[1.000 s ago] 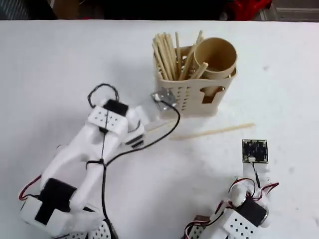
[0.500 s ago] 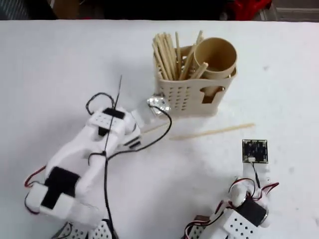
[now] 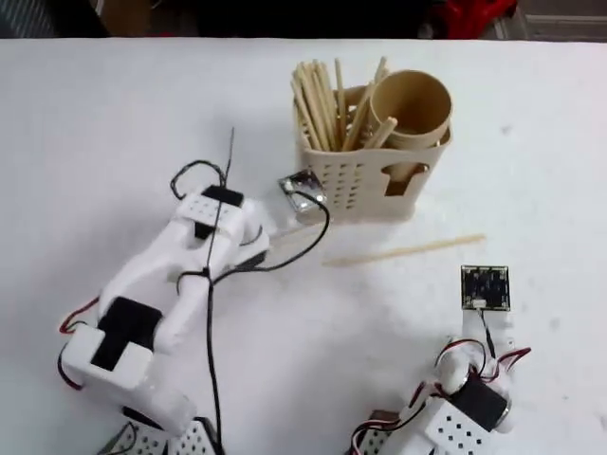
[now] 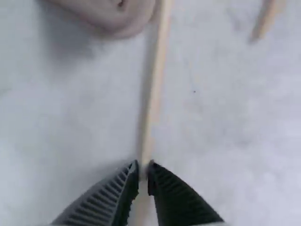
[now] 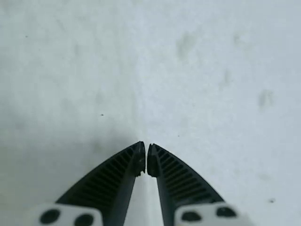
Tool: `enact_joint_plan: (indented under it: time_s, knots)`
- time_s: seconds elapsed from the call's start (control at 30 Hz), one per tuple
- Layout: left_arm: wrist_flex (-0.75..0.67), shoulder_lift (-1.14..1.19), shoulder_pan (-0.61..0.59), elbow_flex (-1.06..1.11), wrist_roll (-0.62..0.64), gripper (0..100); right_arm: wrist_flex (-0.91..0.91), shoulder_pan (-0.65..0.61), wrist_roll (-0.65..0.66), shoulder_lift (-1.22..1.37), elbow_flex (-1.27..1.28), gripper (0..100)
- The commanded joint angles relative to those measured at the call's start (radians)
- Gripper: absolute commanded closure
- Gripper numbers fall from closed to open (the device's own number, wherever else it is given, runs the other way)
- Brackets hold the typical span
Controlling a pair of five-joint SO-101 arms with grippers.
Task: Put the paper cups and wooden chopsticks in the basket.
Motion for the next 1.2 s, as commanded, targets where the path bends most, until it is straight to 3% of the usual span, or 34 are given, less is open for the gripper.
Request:
enact_joint_plan:
  time_s: [0.0,0.2,0.5,0.67,0.77,0.87,1.0,1.17]
  knots:
    - [0.055,0.012,-0.007,-0.009,-0.008,98,-0.010,0.008,0.000,-0.001,0.009,97.4]
    - [0.094,-0.145,-0.008,0.075,-0.008,98,-0.010,0.008,0.000,-0.001,0.009,97.4]
    - [0.104,-0.696,-0.005,0.345,-0.003,98,-0.010,0.008,0.000,-0.001,0.009,97.4]
    - [0.282,-0.963,-0.007,0.354,0.000,98,-0.010,0.008,0.000,-0.001,0.009,97.4]
    - [0.315,-1.132,-0.004,0.347,0.009,98,-0.010,0.008,0.000,-0.001,0.009,97.4]
    - [0.313,-1.264,-0.002,0.252,0.103,98,-0.010,0.008,0.000,-0.001,0.009,97.4]
    - [0.304,-1.273,0.101,0.057,0.218,98,-0.010,0.007,0.000,-0.001,0.009,97.4]
    - [0.037,-1.130,0.223,-0.097,0.393,98,-0.010,0.008,0.000,-0.001,0.009,97.4]
